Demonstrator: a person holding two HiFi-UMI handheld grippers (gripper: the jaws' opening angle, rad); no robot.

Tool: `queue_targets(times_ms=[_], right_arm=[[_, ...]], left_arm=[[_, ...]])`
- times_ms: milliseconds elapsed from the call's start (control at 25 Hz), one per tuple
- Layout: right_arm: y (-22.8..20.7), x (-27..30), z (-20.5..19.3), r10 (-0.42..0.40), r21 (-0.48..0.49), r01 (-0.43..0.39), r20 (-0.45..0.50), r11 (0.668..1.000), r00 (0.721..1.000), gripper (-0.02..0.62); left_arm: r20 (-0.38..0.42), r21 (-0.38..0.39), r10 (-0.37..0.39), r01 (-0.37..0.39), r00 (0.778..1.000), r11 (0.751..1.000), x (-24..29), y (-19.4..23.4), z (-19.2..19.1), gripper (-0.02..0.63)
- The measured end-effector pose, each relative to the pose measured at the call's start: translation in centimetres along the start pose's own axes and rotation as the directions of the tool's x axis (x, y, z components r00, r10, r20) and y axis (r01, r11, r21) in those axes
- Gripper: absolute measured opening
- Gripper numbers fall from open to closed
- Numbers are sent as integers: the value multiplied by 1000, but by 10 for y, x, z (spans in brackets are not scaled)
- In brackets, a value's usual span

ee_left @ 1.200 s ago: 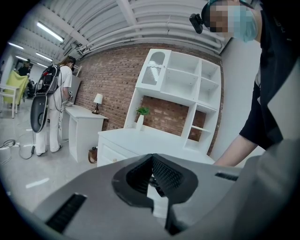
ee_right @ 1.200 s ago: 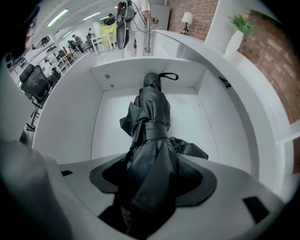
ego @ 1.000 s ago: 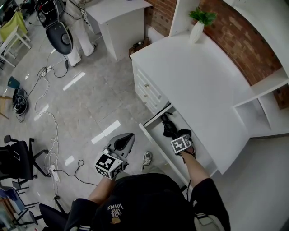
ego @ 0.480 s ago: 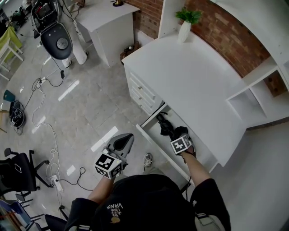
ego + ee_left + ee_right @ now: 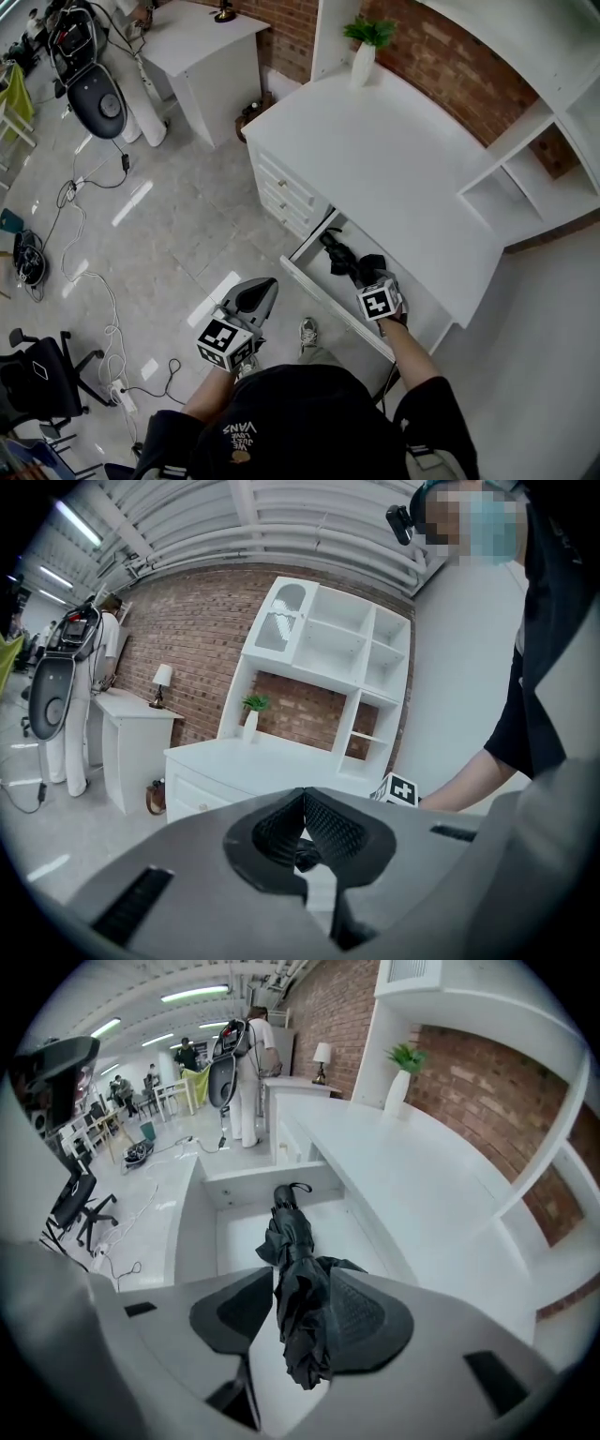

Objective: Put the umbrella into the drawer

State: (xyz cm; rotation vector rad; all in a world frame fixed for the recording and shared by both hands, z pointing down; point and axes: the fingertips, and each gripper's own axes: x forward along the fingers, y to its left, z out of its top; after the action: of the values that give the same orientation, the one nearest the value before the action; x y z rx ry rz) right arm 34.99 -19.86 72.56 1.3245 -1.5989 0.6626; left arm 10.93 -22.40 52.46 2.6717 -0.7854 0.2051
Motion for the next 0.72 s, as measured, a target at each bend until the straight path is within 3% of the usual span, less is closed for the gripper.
queue_targets(times_ms=[80,280,480,720], right_arm=[[4,-11,6,-18,36,16,37,999,999,163],[3,-42,17,-130,157,110,124,981,984,9],[10,-77,24,-209,287,139,229,948,951,2],[36,-123,35,-268,365,138,334,921,903,0]], left_arm=[[3,2,-9,9,1000,1000,-6,-1,0,8],[7,5,-37,37,999,999,-20,-3,0,8],[8,4,-51,51,999,999,-41,-4,-2,8],[15,13,-78,77,997,997,-66,-3,-1,8]])
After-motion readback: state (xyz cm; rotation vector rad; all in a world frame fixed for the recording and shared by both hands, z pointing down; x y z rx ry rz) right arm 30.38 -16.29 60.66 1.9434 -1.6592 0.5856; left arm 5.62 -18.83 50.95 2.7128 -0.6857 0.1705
